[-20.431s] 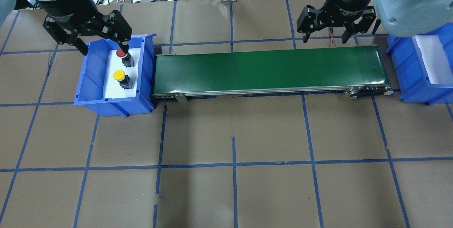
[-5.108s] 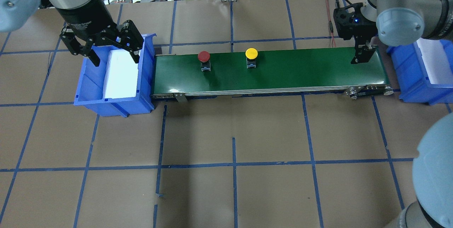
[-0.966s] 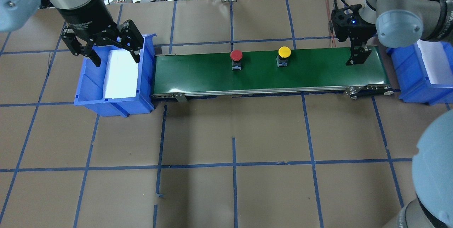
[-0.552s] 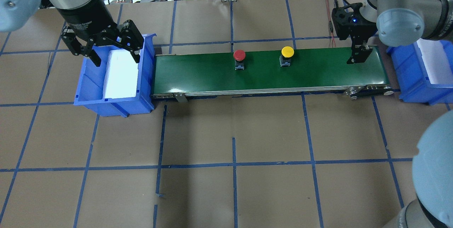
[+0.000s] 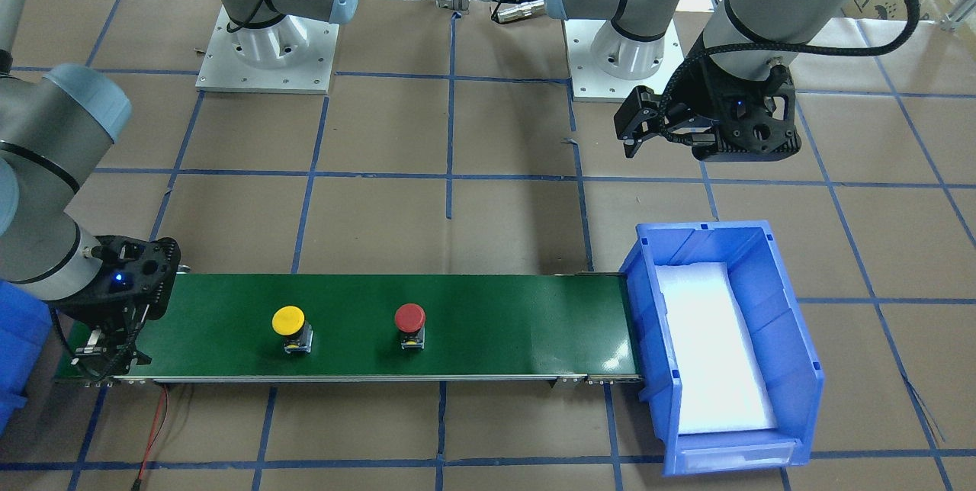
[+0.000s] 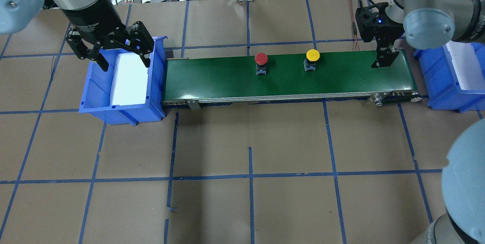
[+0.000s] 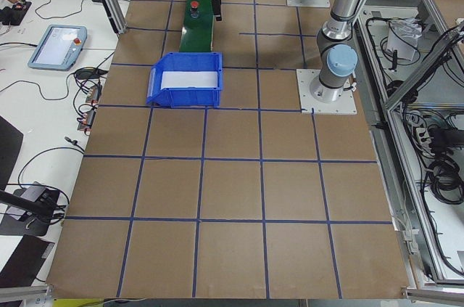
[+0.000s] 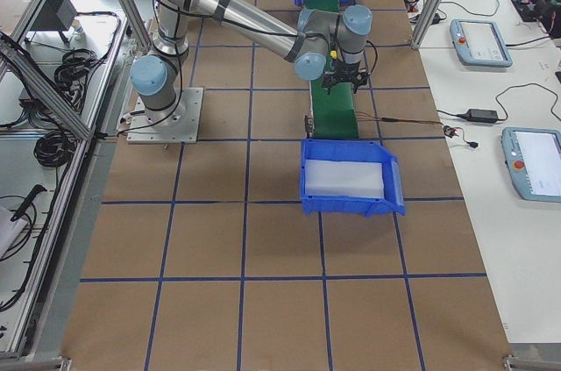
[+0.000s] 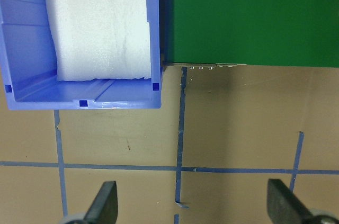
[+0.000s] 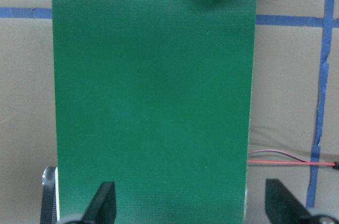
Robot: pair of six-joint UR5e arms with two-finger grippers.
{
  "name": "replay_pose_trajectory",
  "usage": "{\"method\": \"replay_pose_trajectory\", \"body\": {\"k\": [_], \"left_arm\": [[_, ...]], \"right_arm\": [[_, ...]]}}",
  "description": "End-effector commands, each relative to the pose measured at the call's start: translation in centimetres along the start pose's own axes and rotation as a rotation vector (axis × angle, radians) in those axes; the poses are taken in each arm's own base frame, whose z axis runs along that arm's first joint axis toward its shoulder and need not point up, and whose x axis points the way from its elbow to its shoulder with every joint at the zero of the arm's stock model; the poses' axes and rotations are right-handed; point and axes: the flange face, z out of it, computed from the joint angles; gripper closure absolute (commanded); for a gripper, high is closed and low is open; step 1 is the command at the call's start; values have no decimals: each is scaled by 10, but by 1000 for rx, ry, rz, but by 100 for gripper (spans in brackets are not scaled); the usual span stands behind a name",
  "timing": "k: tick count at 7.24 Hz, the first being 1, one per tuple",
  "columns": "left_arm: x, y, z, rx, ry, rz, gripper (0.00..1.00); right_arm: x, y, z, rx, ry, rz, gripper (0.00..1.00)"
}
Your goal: Transport two buttons from left to right
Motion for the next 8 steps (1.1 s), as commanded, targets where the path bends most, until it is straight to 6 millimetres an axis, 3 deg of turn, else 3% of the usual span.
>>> {"method": "replay_pose_trajectory", "body": {"k": [1, 8], "left_arm": [[0, 0, 0, 0, 0, 0, 0], [1, 0, 1, -1, -2, 1, 0]], "right_arm": [[0, 0, 0, 0, 0, 2, 0], [-3, -4, 0, 1, -3, 14, 0]]}}
